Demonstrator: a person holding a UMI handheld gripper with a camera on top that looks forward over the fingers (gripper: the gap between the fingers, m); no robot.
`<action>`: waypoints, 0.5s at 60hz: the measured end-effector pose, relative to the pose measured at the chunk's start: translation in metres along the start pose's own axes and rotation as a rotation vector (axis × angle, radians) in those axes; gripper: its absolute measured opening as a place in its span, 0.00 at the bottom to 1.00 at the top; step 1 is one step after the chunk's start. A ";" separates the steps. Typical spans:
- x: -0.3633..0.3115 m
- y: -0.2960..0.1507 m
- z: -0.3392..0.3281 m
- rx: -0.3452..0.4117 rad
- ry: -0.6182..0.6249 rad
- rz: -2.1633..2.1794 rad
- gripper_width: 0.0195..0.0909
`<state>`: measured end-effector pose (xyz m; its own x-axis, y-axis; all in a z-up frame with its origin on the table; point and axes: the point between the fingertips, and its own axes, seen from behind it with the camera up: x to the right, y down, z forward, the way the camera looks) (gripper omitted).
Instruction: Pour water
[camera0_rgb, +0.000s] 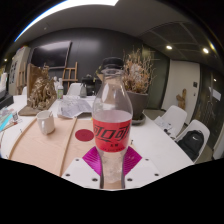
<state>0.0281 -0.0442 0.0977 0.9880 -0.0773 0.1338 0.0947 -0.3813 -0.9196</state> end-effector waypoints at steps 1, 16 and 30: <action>0.001 -0.005 0.001 0.002 0.006 -0.012 0.04; 0.032 -0.111 0.022 0.054 0.158 -0.318 0.04; -0.004 -0.207 0.051 0.162 0.279 -0.819 0.04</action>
<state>0.0105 0.0823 0.2687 0.5382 -0.0673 0.8401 0.7974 -0.2820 -0.5335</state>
